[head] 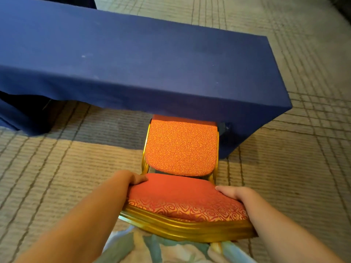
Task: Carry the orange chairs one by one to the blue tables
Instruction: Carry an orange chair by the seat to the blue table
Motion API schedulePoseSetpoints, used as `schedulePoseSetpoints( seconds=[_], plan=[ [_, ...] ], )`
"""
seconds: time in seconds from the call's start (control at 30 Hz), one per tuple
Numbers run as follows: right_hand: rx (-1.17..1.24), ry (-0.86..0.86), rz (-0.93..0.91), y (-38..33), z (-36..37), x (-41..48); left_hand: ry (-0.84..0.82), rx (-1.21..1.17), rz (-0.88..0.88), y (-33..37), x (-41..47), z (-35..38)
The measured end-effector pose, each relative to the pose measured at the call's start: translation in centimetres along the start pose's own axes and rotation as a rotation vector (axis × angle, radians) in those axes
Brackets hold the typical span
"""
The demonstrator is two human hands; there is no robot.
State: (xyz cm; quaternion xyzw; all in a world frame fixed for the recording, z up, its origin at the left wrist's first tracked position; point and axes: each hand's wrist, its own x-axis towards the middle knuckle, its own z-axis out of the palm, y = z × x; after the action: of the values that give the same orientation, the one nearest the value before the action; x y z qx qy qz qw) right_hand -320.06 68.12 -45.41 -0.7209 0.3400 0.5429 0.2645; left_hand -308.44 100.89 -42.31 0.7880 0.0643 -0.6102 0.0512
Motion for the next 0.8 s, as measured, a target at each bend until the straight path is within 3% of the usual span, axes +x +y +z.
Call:
schedulePoseSetpoints(
  seconds=[0.4, 0.8],
  plan=[
    [0.049, 0.000, 0.044, -10.0, -20.0, 5.8, -0.007, -0.026, -0.035, 13.2, 4.6, -18.3],
    [0.016, -0.046, 0.046, -13.0, -27.3, 10.3, -0.082, 0.103, -0.081, 19.4, 8.7, -26.2]
  ],
)
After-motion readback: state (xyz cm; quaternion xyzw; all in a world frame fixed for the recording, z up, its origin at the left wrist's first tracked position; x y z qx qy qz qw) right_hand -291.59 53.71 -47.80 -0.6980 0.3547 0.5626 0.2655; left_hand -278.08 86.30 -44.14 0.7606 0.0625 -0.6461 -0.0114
